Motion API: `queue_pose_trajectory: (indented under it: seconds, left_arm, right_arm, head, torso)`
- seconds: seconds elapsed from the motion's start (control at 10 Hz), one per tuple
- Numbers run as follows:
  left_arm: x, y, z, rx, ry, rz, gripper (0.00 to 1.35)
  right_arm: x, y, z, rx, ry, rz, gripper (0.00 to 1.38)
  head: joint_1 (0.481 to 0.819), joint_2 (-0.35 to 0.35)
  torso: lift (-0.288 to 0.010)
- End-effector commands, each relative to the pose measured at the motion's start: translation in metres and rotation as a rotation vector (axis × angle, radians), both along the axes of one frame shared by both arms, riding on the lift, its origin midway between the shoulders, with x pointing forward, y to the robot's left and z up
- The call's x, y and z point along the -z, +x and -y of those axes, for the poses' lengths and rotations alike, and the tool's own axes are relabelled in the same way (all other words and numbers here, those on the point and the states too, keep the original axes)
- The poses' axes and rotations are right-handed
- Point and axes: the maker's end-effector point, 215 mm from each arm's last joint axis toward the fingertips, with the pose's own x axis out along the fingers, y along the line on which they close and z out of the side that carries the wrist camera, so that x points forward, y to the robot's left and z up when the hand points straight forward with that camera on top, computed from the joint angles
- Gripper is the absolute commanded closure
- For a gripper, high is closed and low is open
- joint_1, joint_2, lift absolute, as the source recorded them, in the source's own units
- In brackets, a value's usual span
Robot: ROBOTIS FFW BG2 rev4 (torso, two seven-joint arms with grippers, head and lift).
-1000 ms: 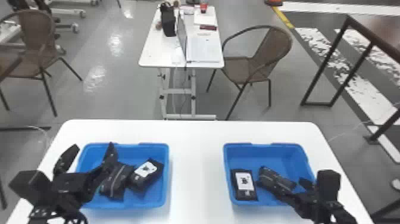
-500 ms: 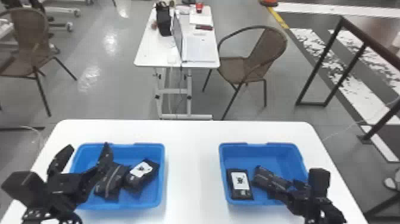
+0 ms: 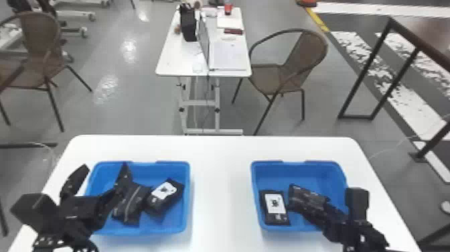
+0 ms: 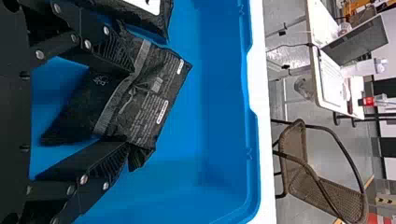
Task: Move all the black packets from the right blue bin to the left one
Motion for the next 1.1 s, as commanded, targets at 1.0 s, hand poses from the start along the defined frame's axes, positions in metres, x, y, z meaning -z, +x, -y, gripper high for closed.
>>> queue_pose_trajectory:
  seconds: [1.0]
  left_arm:
    - [-0.016, 0.014, 0.015, 0.019, -0.027, 0.037, 0.12]
  right_arm:
    - [-0.182, 0.075, -0.119, -0.143, 0.248, 0.361, 1.28]
  head:
    - [0.695, -0.003]
  torso:
    - [0.000]
